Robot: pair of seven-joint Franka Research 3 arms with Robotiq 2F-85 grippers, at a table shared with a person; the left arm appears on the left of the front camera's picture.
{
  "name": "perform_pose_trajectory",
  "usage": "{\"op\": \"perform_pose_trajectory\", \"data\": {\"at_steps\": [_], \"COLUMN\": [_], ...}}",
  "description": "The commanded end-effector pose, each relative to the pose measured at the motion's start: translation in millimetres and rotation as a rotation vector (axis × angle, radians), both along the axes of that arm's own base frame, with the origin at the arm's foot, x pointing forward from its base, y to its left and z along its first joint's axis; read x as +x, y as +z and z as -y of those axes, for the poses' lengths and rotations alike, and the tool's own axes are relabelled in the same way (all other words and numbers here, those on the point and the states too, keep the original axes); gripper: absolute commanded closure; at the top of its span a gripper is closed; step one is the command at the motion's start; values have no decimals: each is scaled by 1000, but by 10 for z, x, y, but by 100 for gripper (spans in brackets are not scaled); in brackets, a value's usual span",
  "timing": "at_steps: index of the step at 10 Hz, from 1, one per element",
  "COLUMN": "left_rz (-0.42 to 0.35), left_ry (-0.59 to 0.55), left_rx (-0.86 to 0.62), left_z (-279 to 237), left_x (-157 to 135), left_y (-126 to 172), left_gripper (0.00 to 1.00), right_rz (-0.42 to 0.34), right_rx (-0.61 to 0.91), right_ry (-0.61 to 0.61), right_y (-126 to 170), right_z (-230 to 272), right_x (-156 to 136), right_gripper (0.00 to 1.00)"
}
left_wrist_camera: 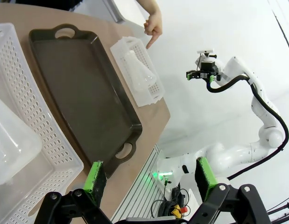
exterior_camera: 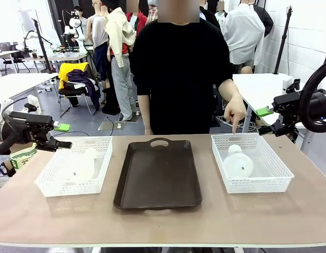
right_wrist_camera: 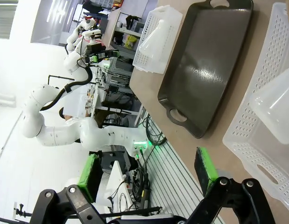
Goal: Prepare the laboratory tools.
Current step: Pick up the Big flask that the person points to.
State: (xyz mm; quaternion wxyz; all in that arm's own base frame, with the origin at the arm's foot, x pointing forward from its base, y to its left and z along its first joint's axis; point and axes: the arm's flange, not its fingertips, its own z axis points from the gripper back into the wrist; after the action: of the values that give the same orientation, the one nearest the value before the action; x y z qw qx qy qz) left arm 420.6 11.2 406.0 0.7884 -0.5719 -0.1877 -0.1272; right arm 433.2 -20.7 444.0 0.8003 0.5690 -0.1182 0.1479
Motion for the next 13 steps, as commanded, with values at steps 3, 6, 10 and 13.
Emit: {"op": "perform_pose_trajectory", "data": {"at_steps": [3, 6, 10, 13], "left_rz": [4, 4, 4, 4], "left_ry": [0, 0, 0, 0], "left_rx": [-7, -7, -7, -7], "left_z": [-12, -12, -12, -12], "left_x": [-2, -2, -2, -2], "left_y": [5, 5, 5, 5], "left_gripper": [0, 0, 0, 0], "right_rz": [-2, 0, -26, -138], "right_rx": [10, 0, -420, -705], "right_ry": [9, 0, -291, -435], "right_y": [-1, 0, 566, 589], "right_z": [-6, 0, -237, -589], "right_x": [-8, 0, 139, 525], "right_gripper": [0, 0, 0, 0]}}
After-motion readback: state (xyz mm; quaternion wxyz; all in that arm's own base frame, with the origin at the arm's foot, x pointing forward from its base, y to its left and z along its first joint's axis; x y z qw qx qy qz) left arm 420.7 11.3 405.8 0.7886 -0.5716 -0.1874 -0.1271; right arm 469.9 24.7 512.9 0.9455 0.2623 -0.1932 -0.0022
